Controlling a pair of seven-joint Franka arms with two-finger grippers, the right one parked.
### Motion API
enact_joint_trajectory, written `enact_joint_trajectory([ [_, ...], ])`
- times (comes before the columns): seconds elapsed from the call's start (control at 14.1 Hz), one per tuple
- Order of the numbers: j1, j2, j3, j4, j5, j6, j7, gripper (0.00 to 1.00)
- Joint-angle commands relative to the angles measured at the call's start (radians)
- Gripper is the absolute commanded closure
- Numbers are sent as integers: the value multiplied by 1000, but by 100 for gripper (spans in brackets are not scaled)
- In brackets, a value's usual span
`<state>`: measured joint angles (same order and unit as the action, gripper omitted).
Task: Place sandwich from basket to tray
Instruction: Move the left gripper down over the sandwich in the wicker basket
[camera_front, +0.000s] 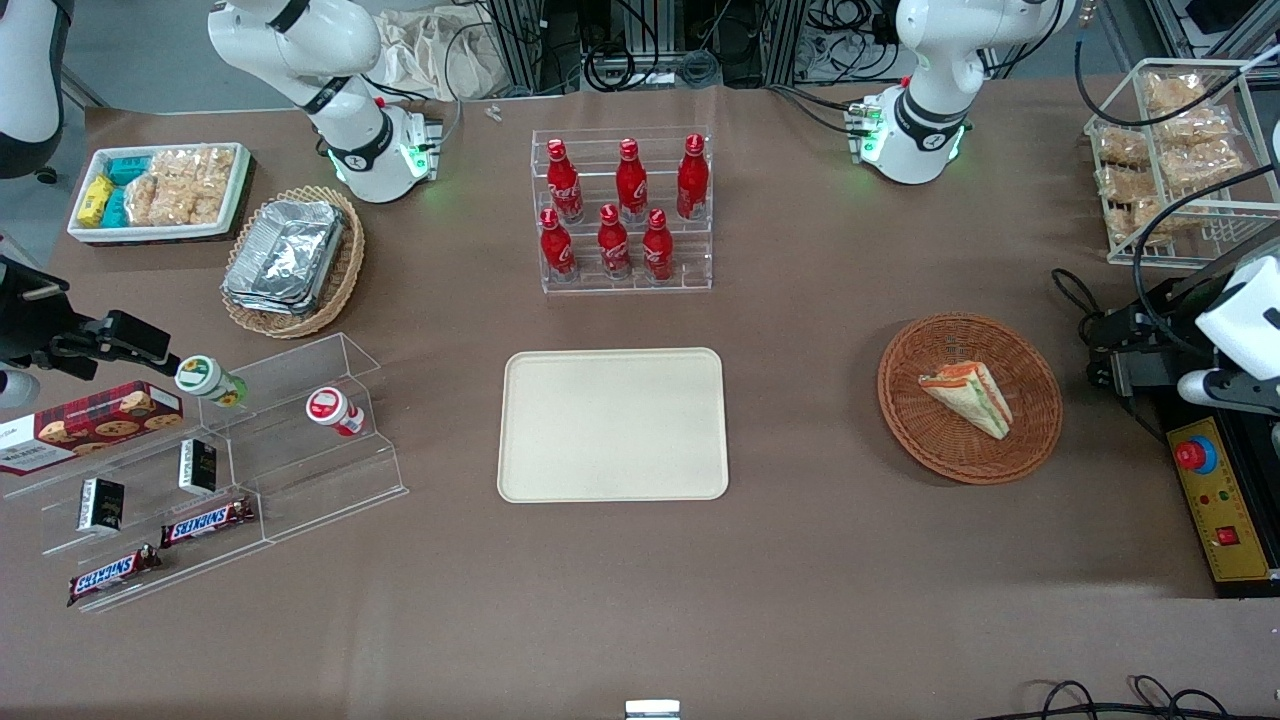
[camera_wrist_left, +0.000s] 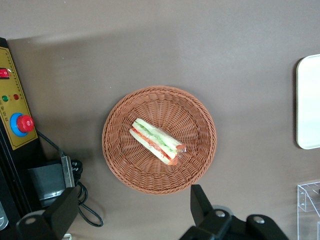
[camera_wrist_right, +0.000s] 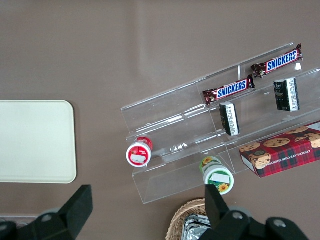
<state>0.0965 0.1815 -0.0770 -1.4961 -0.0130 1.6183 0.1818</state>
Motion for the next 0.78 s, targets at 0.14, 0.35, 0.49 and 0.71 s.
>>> enact_joint_trajectory([
  [0.14, -6, 18, 0, 33, 5, -12, -22, 0],
  [0.35, -23, 18, -3, -8, 2, -18, -203, 0],
  [0.49, -27, 12, -1, -59, -4, -8, -322, 0],
  [0.71, -28, -37, -3, -235, -9, 128, -480, 0],
])
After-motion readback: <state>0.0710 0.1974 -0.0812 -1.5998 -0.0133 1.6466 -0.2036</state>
